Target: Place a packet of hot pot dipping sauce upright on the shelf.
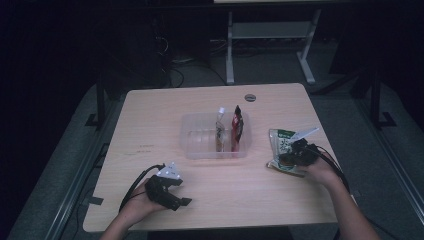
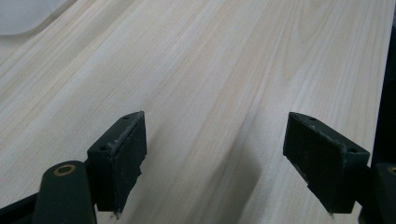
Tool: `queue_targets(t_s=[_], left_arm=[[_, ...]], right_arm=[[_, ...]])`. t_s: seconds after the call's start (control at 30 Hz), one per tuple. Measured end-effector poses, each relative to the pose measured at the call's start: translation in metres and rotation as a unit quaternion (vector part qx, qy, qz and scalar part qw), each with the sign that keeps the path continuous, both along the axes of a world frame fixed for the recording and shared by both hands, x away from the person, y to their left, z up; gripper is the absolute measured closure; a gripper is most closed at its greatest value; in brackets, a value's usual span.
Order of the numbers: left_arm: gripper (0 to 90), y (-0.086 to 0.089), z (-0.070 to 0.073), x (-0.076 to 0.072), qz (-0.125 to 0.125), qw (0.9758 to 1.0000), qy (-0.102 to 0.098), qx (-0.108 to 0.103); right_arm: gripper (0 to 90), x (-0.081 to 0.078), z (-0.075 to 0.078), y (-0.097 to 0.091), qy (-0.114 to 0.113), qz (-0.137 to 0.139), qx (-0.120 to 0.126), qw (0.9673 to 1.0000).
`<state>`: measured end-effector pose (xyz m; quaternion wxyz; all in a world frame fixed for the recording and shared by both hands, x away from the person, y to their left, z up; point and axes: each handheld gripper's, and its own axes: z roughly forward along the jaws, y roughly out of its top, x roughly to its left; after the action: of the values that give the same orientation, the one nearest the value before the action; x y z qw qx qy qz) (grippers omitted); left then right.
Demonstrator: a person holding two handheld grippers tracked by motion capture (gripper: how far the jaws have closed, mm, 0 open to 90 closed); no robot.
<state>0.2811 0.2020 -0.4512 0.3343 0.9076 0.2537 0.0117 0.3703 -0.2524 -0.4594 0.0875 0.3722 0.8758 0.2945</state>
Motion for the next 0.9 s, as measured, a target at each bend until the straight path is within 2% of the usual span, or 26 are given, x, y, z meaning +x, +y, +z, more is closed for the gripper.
queue_targets(t_s=[0.33, 0.57, 0.8, 0.9], left_arm=[[21.0, 0.001, 0.001, 0.0, -0.002, 1.0, 0.0, 0.001], [21.0, 0.001, 0.001, 0.0, -0.002, 1.0, -0.002, 0.002], [21.0, 0.002, 0.001, 0.0, -0.002, 1.0, -0.001, 0.001], [21.0, 0.002, 0.001, 0.0, -0.002, 1.0, -0.001, 0.002]], right_arm=[[90.0, -0.012, 0.001, 0.027, 0.003, 0.069, -0.002, 0.9976], [90.0, -0.02, 0.001, 0.047, 0.008, 0.108, 0.009, 0.9941], [90.0, -0.026, 0.001, 0.061, 0.016, 0.134, 0.014, 0.9908], [90.0, -0.028, 0.0, 0.066, 0.008, 0.152, 0.009, 0.9883]])
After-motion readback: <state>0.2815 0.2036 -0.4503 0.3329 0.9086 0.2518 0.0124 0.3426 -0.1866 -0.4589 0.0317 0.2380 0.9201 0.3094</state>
